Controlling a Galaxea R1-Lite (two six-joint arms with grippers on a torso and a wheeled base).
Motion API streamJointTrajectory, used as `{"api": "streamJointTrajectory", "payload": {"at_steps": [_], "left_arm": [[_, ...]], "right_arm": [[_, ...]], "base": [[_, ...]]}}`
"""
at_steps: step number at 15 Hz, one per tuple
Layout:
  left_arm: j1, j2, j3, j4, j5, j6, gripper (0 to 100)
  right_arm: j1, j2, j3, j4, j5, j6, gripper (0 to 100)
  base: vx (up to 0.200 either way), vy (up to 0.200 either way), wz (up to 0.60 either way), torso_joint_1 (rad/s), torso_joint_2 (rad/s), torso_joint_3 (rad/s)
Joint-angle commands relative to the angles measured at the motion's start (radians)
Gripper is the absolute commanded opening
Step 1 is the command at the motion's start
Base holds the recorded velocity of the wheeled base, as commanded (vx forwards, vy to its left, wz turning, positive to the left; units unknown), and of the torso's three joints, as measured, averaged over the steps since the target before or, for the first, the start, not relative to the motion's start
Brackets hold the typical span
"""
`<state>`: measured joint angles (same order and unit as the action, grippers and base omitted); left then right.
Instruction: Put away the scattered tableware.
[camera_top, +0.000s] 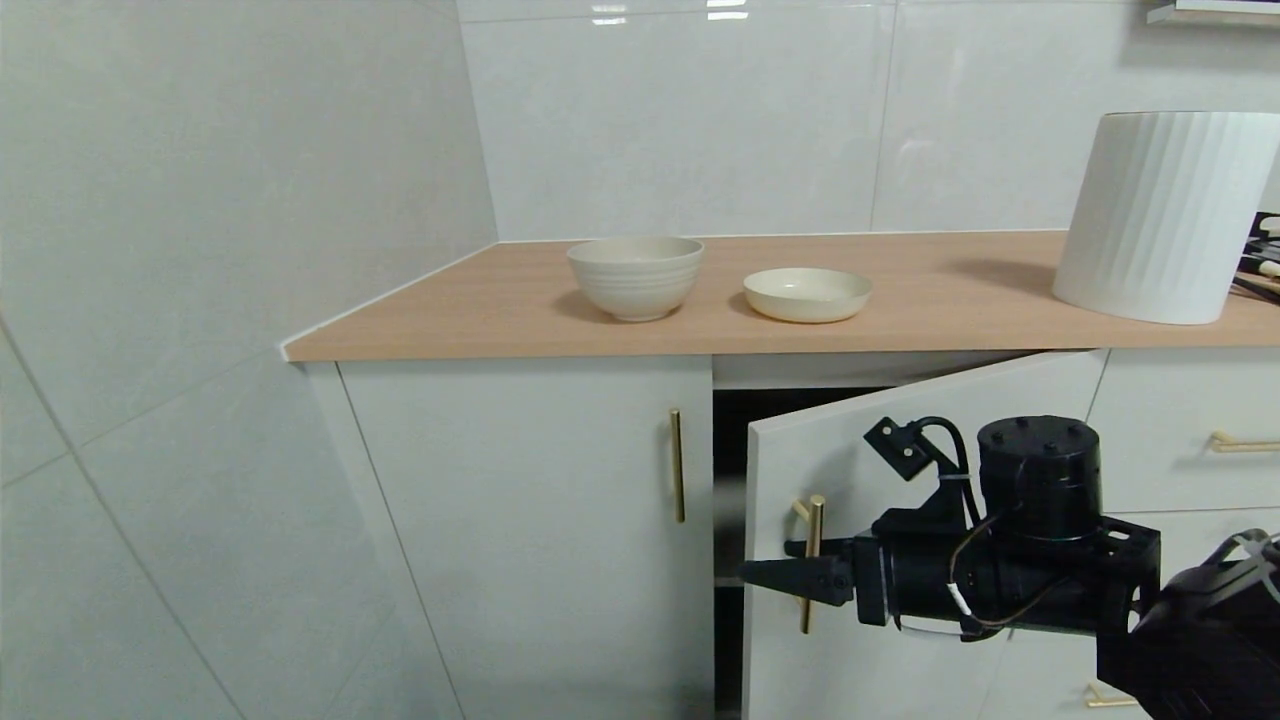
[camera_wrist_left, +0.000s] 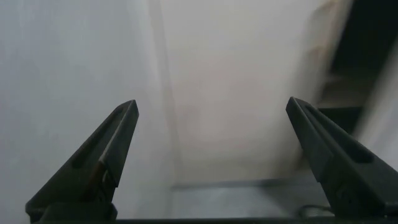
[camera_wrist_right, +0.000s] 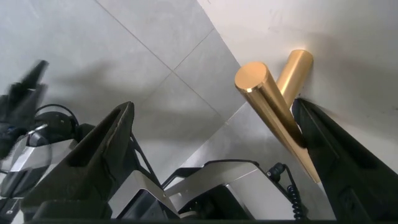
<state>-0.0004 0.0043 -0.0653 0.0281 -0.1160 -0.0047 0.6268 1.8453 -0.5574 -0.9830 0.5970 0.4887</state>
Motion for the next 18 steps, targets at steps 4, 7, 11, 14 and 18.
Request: {"api": "streamJointTrajectory", "payload": {"at_steps": [4, 7, 11, 14, 18], "left_arm": [[-0.029, 0.431, -0.378, 0.116, -0.387, -0.112, 100], [-0.032, 0.796, -0.522, 0.101, -0.599, -0.112, 100], [-0.142, 1.201, -0.53, -0.162, -0.643, -0.113, 100], [-0.194, 1.398, -0.533, -0.336, -0.643, -0.113, 100], [-0.297, 1.516, -0.521, -0.436, -0.642, -0.115, 100]], "right_arm": [[0.005, -0.001, 0.007, 0.001, 0.006, 0.001, 100], [0.005, -0.005, 0.008, 0.0, 0.006, 0.001, 100], [0.014, -0.003, 0.01, 0.0, 0.006, 0.001, 100], [0.021, -0.009, 0.014, -0.002, 0.006, 0.001, 100], [0.028, -0.026, 0.017, -0.002, 0.006, 0.001, 100]], "base": [[0.0, 0.0, 0.0, 0.0, 0.0, 0.0], [0.0, 0.0, 0.0, 0.0, 0.0, 0.0], [0.0, 0.0, 0.0, 0.0, 0.0, 0.0], [0.0, 0.0, 0.0, 0.0, 0.0, 0.0], [0.0, 0.0, 0.0, 0.0, 0.0, 0.0]]}}
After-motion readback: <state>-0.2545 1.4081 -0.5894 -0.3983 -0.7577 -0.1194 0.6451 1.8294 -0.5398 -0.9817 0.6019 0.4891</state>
